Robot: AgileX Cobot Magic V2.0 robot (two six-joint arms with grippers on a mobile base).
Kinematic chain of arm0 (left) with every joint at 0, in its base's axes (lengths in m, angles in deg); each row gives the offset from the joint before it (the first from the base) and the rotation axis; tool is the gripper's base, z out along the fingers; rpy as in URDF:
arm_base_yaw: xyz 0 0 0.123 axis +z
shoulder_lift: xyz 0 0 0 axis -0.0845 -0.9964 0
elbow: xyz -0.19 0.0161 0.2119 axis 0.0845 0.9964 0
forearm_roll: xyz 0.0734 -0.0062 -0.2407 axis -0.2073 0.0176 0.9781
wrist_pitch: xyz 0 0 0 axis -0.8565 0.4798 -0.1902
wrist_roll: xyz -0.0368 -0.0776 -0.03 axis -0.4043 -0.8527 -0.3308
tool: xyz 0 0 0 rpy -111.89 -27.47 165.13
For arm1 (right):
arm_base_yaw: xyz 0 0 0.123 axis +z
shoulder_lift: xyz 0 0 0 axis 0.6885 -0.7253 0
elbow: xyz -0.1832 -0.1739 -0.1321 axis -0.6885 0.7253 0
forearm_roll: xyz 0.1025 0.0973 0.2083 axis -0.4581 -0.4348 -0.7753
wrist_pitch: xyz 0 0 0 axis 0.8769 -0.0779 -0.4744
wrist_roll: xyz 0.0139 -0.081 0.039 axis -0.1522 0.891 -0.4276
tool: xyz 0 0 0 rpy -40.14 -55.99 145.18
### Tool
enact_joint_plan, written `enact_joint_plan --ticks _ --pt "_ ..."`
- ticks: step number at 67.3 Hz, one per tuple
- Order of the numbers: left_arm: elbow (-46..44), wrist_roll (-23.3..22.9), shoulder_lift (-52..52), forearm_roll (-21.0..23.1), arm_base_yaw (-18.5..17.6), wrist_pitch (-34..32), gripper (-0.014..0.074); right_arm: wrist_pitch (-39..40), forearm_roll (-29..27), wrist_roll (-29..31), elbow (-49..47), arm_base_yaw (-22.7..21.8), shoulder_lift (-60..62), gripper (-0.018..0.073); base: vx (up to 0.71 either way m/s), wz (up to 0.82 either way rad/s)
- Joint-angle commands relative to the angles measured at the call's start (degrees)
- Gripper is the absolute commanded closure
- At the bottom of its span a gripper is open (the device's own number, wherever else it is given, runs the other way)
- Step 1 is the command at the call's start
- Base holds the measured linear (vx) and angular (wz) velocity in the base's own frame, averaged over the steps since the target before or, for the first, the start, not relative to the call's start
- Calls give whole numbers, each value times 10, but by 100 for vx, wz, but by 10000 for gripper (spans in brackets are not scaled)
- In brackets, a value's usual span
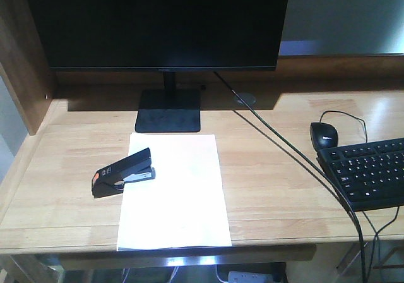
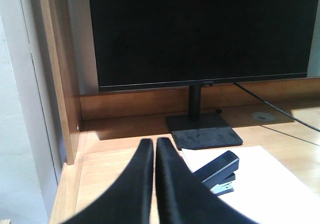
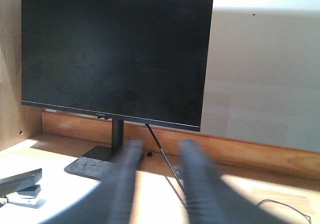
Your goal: Grab stapler and paper to desk for stapling
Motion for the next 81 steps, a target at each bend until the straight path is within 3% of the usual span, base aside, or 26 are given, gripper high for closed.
enact_joint_plan --ticks 1,38,62,81 --pt "-13 -6 -6 7 -1 -40 603 11 4 1 -17 -3 -6 573 0 0" --pt "-13 -4 -6 6 -1 -40 603 4 8 2 -17 -3 -6 568 0 0" --pt "9 17 1 -26 -1 -60 603 4 8 2 -17 -3 -6 568 0 0" --pt "112 -6 40 -33 39 -159 603 4 8 2 -17 -3 -6 568 0 0"
